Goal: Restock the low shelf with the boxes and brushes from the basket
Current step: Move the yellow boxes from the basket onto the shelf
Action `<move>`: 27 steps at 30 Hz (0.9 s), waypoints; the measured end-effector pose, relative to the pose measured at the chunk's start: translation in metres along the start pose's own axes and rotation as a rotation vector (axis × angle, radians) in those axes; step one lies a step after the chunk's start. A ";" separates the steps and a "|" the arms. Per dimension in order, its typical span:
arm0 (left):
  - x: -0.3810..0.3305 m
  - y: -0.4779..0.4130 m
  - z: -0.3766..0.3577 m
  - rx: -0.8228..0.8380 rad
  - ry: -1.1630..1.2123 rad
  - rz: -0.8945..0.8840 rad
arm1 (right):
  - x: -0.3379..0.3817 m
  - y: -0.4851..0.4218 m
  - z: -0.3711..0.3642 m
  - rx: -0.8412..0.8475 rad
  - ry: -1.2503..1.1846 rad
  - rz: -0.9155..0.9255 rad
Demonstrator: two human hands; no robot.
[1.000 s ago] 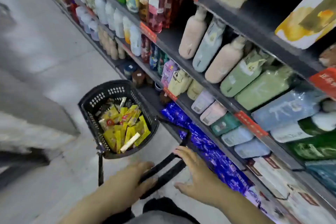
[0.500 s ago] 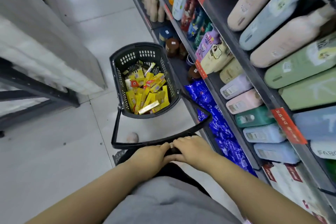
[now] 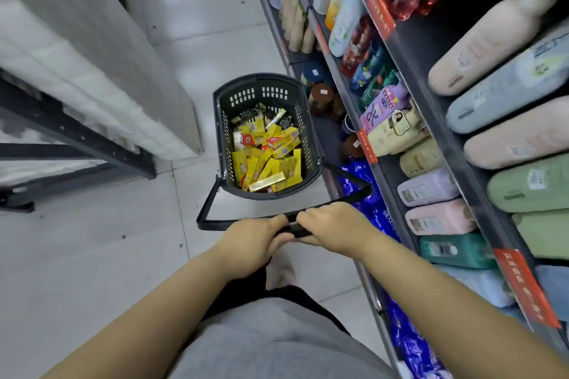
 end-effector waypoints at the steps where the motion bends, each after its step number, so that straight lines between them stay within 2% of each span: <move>1: 0.006 -0.003 0.009 -0.015 0.008 -0.005 | -0.006 -0.009 0.004 -0.006 0.003 0.003; 9: 0.076 -0.044 0.101 -0.156 0.073 -0.088 | -0.072 -0.101 0.042 0.039 -0.088 0.012; 16: 0.131 -0.086 0.190 0.005 0.128 0.025 | -0.117 -0.194 0.069 0.228 -0.131 -0.044; 20: 0.156 -0.109 0.235 0.009 0.129 0.066 | -0.148 -0.241 0.092 0.176 -0.104 -0.025; 24: 0.178 -0.131 0.269 -0.032 0.169 0.094 | -0.180 -0.285 0.119 -0.060 0.073 0.093; 27: 0.190 -0.154 0.300 -0.064 0.208 0.113 | -0.216 -0.318 0.135 -0.116 0.127 0.135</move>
Point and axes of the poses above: each hand's wrist, its own y-axis away from the middle knuckle, its own z-axis out of the back of the hand, x = y × z, the point moved 2 cm from there along -y, towards the middle knuckle, and after that the axes turned 14 degrees about x, right-handed, at the moved point
